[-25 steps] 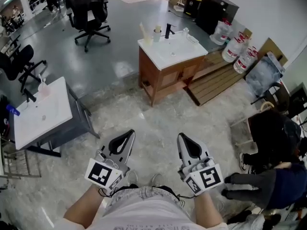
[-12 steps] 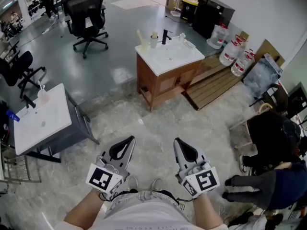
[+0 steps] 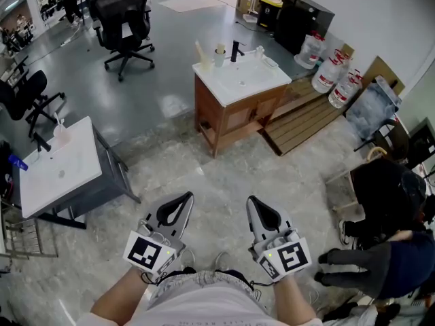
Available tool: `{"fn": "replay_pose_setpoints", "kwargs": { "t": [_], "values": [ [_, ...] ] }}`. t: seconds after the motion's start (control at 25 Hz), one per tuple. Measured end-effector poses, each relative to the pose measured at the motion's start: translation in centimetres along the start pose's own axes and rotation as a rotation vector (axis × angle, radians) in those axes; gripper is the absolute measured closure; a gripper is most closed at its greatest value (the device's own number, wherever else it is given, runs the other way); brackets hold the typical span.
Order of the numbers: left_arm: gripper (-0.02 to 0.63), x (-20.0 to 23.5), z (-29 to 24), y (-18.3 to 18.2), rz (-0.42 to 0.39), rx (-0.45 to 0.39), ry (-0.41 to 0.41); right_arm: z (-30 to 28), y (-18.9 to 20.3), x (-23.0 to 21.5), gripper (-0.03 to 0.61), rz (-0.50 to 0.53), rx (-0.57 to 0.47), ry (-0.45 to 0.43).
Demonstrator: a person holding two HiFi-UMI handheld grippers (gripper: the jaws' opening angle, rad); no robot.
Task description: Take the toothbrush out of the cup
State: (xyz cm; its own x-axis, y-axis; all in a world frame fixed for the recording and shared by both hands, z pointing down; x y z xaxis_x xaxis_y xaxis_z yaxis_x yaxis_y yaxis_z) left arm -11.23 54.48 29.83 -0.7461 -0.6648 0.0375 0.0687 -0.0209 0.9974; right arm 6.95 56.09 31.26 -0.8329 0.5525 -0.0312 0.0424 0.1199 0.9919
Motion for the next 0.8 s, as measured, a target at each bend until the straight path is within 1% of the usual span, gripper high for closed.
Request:
{"fn": "replay_pose_setpoints", "kwargs": {
  "t": [0.4,0.8],
  "values": [
    [0.597,0.06,-0.27,-0.07,-0.013,-0.004,-0.006,-0.19,-0.33,0.09,0.571,-0.001,-0.020,-0.012],
    [0.595,0.39,-0.01,0.36,-0.016,0.004,-0.020,-0.42,0.05,0.12,0.571,0.004,-0.002,-0.008]
  ]
}}
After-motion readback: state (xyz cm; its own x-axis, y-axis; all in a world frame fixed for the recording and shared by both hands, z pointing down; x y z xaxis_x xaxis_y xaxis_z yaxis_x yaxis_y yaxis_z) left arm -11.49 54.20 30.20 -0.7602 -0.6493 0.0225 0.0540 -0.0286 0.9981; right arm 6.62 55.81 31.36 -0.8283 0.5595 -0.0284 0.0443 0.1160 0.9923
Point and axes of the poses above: the fingertips, and each gripper's own axes: z backward along the fingers, x to its left, y out of its underside, the point moved 4 cm from there along z, backward along the fingers, and after that the axes turned 1 degree about -z, right-handed, at the moved point
